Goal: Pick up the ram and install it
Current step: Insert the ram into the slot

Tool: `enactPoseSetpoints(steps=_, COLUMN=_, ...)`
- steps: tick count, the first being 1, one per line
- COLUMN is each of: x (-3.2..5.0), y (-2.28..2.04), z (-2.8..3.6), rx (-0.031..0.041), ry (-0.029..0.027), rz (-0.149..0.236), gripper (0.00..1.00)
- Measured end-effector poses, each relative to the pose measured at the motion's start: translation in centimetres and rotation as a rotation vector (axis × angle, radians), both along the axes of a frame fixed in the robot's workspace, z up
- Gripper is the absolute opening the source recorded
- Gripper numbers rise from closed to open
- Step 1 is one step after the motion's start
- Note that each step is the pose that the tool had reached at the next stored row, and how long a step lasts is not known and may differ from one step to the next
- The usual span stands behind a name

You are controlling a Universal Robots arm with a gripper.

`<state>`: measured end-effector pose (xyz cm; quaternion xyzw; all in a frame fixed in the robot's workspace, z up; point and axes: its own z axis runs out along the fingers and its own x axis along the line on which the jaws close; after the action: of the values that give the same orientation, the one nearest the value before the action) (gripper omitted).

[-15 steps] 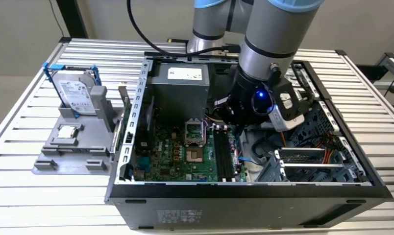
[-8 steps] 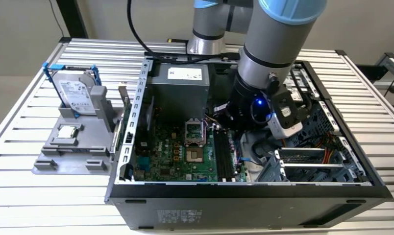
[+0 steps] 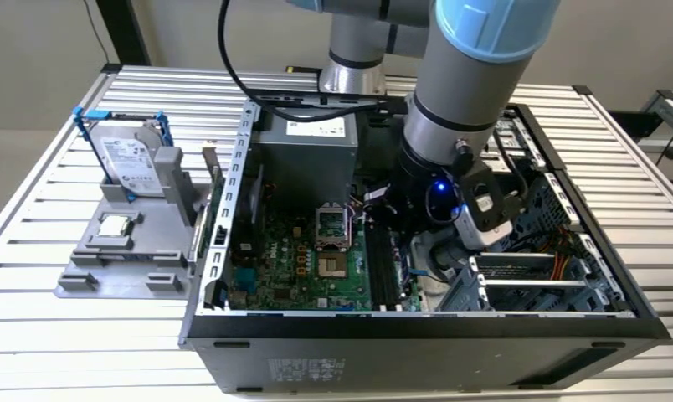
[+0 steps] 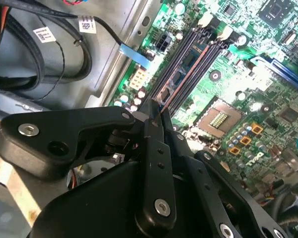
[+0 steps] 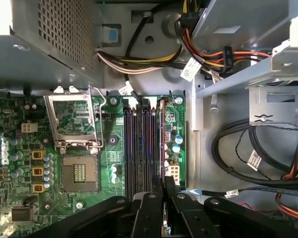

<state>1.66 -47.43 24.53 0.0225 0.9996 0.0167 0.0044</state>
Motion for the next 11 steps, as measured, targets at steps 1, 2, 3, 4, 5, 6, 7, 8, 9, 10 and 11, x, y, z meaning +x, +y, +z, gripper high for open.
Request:
enactPoseSetpoints(steps=1, x=0.00, y=-0.03, z=-0.06, rx=-0.0001, ry=0.0000, rz=0.000, gripper=0.00)
enactPoseSetpoints(steps=2, x=0.00, y=-0.06, z=-0.12, rx=-0.0003, ry=0.0000, rz=0.000, gripper=0.00)
enactPoseSetpoints(steps=3, x=0.00, y=-0.07, z=-0.16, rx=-0.0006, ry=0.0001, rz=0.000, gripper=0.00)
enactPoseSetpoints(steps=4, x=0.00, y=-0.07, z=-0.15, rx=-0.0008, ry=0.0003, rz=0.000, gripper=0.00)
enactPoseSetpoints(steps=5, x=0.00, y=-0.07, z=-0.15, rx=-0.0008, ry=0.0009, rz=0.000, gripper=0.00)
enactPoseSetpoints(steps=6, x=0.00, y=-0.07, z=-0.15, rx=-0.0009, ry=0.0014, rz=0.000, gripper=0.00)
enactPoseSetpoints(steps=7, x=0.00, y=-0.08, z=-0.17, rx=-0.0008, ry=0.0014, rz=0.000, gripper=0.00)
enactPoseSetpoints(steps=8, x=0.00, y=-0.09, z=-0.23, rx=-0.0006, ry=0.0013, rz=0.000, gripper=0.00)
enactPoseSetpoints(steps=9, x=0.00, y=-0.14, z=-0.31, rx=-0.0006, ry=0.0014, rz=0.000, gripper=0.00)
enactPoseSetpoints(steps=10, x=0.00, y=-0.18, z=-0.39, rx=-0.0006, ry=0.0014, rz=0.000, gripper=0.00)
enactPoseSetpoints(steps=11, x=0.00, y=-0.22, z=-0.48, rx=-0.0007, ry=0.0014, rz=0.000, gripper=0.00)
